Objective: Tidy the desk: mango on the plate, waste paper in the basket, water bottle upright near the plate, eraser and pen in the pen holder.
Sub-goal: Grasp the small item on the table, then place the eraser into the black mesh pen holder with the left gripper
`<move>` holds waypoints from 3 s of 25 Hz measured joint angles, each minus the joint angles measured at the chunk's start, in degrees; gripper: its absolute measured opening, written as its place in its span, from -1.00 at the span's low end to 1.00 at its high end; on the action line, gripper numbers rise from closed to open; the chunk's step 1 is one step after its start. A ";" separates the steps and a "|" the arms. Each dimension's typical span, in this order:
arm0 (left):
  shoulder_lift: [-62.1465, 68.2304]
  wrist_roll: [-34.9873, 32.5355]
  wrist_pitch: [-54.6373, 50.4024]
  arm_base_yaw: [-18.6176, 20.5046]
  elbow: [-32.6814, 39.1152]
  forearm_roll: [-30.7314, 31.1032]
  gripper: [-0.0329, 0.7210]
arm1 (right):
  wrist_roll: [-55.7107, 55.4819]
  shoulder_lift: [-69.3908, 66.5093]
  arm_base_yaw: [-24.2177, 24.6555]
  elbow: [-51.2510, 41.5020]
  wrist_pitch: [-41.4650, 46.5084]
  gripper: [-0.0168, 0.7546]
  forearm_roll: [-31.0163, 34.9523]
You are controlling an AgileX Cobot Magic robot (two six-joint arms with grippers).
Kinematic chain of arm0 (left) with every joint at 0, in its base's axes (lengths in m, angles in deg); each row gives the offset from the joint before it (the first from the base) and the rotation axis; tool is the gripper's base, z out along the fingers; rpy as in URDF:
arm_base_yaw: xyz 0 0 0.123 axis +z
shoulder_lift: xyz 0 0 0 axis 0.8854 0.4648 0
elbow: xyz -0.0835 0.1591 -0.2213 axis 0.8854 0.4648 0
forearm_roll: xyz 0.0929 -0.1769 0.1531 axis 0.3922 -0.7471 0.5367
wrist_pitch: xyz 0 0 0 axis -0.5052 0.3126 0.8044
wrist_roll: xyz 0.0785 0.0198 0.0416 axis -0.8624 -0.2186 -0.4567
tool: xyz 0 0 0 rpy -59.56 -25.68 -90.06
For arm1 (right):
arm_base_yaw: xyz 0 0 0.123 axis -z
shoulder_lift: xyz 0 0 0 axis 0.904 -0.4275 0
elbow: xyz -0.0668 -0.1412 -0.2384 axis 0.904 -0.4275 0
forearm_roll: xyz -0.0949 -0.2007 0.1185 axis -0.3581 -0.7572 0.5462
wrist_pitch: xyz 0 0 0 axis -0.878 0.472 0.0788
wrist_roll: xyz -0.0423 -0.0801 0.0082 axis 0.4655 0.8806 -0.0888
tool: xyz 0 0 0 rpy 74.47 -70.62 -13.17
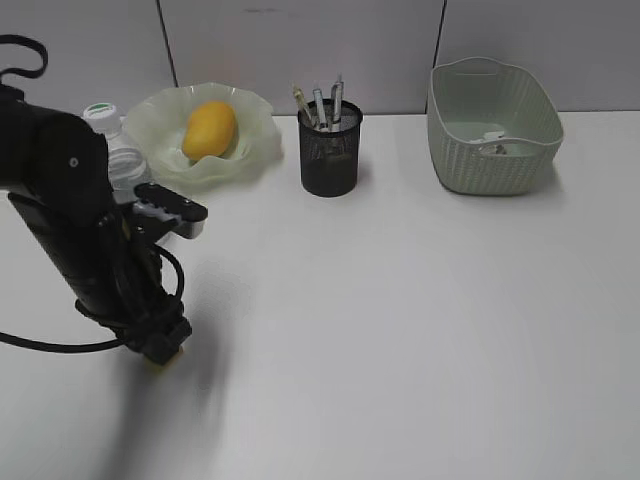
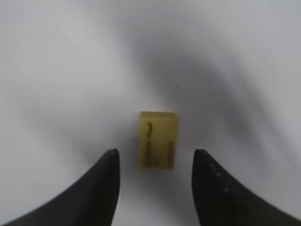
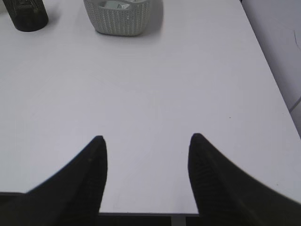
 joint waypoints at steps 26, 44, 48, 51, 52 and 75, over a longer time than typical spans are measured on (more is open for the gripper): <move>5.39 -1.07 3.26 -0.97 -0.42 1.90 -0.14 | 0.00 0.00 0.00 0.00 -0.02 0.19 0.00; 2.00 -1.09 3.24 -1.49 -1.10 2.00 -0.37 | 0.00 0.00 0.00 0.00 -0.02 0.19 0.00; -1.87 -1.09 2.94 -1.55 -5.34 -0.05 -0.37 | 0.00 0.00 0.00 0.00 -0.02 0.19 0.00; -3.37 -1.16 3.17 -1.61 -9.47 -2.81 -0.37 | 0.00 0.00 0.00 0.00 -0.02 0.19 0.00; -3.44 -1.21 3.48 -1.74 -10.93 -3.53 -0.37 | 0.00 0.00 0.00 0.00 -0.02 0.19 0.00; 6.01 -1.27 48.76 -5.78 -22.07 -10.86 -0.38 | 0.00 0.00 0.00 0.00 -0.08 0.19 0.00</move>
